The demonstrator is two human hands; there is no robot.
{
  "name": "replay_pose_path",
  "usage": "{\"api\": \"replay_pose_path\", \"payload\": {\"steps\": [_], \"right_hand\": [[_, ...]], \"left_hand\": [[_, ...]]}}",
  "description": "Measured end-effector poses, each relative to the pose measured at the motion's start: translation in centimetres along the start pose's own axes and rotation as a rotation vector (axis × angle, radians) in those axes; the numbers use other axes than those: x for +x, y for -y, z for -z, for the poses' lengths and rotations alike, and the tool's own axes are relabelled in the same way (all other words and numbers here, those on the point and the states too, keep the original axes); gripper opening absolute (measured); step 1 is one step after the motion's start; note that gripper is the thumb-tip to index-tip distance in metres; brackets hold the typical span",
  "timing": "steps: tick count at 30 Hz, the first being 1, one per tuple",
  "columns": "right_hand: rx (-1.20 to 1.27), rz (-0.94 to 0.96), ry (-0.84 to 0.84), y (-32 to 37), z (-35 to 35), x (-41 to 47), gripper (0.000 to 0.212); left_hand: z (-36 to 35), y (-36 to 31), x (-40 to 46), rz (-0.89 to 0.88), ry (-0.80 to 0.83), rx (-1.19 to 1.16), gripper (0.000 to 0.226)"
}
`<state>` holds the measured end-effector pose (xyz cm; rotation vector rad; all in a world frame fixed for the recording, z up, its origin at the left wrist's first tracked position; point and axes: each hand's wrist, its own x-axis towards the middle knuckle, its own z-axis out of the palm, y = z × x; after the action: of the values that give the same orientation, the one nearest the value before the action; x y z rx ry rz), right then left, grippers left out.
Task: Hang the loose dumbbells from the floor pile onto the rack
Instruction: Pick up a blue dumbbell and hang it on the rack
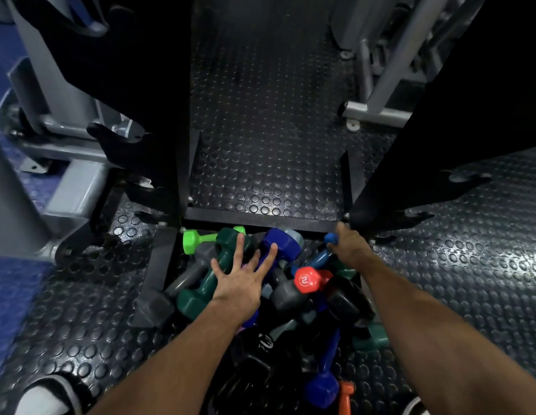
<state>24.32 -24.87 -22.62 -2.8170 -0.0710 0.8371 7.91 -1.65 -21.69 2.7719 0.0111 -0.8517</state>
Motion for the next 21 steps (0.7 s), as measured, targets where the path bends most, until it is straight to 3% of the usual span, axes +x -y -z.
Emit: {"api": "replay_pose_path", "payload": {"steps": [7,13,18,21], "right_hand": [[0.207,0.182,-0.027,2.0,1.0,-1.0,0.032],[0.351,0.054,0.038,3.3,1.5,0.0,0.036],[0.316,-0.028,0.145,4.5,2.0,0.6,0.040],[0.362,-0.039,0.220,4.8,2.7,0.5,0.053]], "left_hand": [[0.2,0.0,-0.3,-0.001,-0.010,-0.024,0.118],[0.1,0.1,-0.3,-0.003,-0.014,-0.021,0.118],[-0.1,0.1,-0.1,-0.010,-0.030,-0.035,0.119],[-0.3,0.2,0.0,-0.007,-0.035,-0.038,0.119]]}}
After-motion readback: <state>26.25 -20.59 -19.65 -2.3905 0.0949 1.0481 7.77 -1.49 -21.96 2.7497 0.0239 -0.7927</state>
